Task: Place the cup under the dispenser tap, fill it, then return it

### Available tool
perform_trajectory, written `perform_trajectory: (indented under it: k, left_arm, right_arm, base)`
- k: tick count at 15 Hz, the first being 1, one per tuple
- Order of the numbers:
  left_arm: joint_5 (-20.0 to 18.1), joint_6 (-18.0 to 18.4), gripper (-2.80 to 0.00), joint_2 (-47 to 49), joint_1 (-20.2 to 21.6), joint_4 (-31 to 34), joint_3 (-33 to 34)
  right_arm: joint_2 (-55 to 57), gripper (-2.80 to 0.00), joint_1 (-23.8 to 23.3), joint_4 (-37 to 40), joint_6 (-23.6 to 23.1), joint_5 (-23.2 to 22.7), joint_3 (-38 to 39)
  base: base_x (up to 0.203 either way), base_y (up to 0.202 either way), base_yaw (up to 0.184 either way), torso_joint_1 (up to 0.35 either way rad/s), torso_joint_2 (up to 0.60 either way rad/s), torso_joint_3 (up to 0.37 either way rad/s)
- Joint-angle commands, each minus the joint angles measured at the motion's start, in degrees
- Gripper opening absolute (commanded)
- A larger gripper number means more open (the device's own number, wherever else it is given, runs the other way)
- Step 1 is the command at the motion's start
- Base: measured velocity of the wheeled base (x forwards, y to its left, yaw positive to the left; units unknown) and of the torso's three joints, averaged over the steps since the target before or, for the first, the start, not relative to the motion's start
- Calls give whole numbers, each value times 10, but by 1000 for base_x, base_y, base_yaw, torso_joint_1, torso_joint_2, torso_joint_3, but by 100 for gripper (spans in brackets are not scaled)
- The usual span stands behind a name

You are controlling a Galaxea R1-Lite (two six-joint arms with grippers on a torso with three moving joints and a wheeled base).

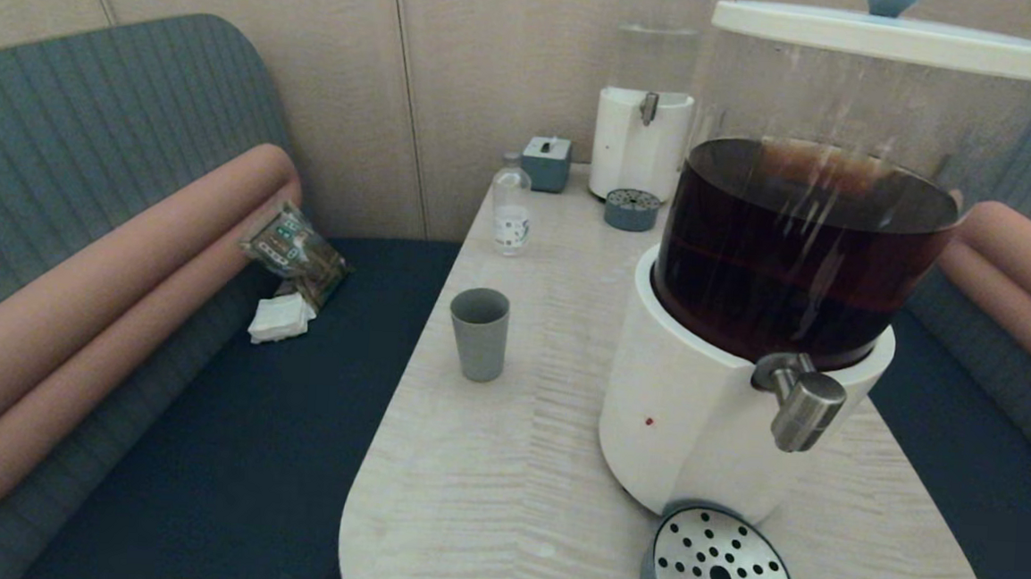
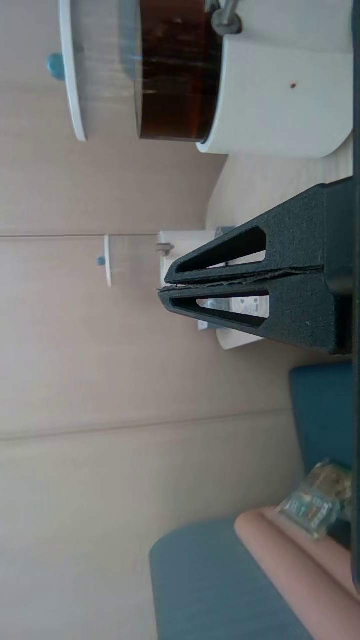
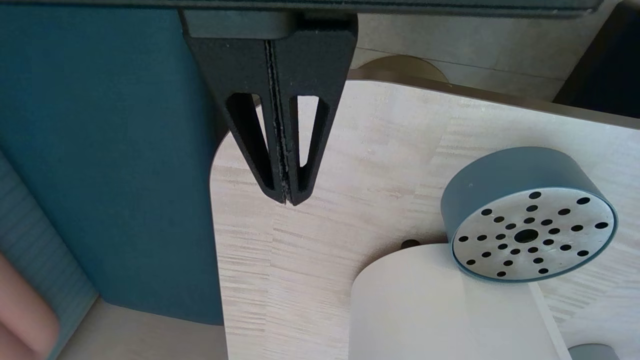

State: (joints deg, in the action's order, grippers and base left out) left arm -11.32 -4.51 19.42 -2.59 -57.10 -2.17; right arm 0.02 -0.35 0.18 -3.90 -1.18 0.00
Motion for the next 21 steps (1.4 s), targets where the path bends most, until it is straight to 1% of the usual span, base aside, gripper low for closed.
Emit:
perform_trajectory:
  k: [1, 2, 3, 6, 7, 8, 9, 10, 13, 14, 15, 16, 17, 21]
  left_arm:
    - [11, -6, -280, -58, 4, -10, 23]
    - [23, -16, -280, -66, 5, -12, 22]
    - [22, -16, -280, -85, 8, 6, 22]
    - [21, -15, -280, -155, 22, 111, 22]
    - [22, -12, -280, -178, 23, 162, 22]
    - [26, -4, -280, -190, 23, 227, 22]
    - [48, 4, -280, -194, 23, 260, 22]
    - [58, 11, -280, -196, 23, 297, 22]
    - [64, 52, -280, -196, 23, 486, 22]
    - [85, 59, -280, -196, 23, 507, 22]
    - [98, 63, -280, -195, 23, 525, 22]
    - [102, 68, -280, -195, 23, 562, 22]
    - [104, 66, -280, -194, 23, 585, 16]
    - [103, 63, -280, -194, 23, 579, 18]
  right_arm:
    - [-1, -280, 0, 0, 0, 0, 5]
    - [-1, -280, 0, 0, 0, 0, 5]
    - [-1, -280, 0, 0, 0, 0, 5]
    - [-1, -280, 0, 0, 0, 0, 5]
    - [-1, -280, 0, -1, -1, 0, 5]
    - [-2, -280, 0, -1, 0, 0, 6]
    - [-2, -280, 0, 0, 0, -1, 5]
    - [-2, -280, 0, -1, 0, 0, 5]
    - [-2, -280, 0, -1, 0, -1, 5]
    - [-2, -280, 0, 0, 0, 0, 5]
    - [-2, -280, 0, -1, 0, 0, 5]
    - [-2, -280, 0, -1, 0, 0, 5]
    - [-2, -280, 0, -1, 0, 0, 5]
    - [-2, -280, 0, -1, 0, -1, 5]
  base:
    - [0, 0, 0, 0, 0, 0]
    - [0, 0, 0, 0, 0, 0]
    - [0, 0, 0, 0, 0, 0]
    - [0, 0, 0, 0, 0, 0]
    - [0, 0, 0, 0, 0, 0]
    - [0, 0, 0, 0, 0, 0]
    - [0, 0, 0, 0, 0, 0]
    - [0, 0, 0, 0, 0, 0]
    - [0, 0, 0, 0, 0, 0]
    - [0, 0, 0, 0, 0, 0]
    - [0, 0, 0, 0, 0, 0]
    - [0, 0, 0, 0, 0, 0]
    - [0, 0, 0, 0, 0, 0]
    - [0, 0, 0, 0, 0, 0]
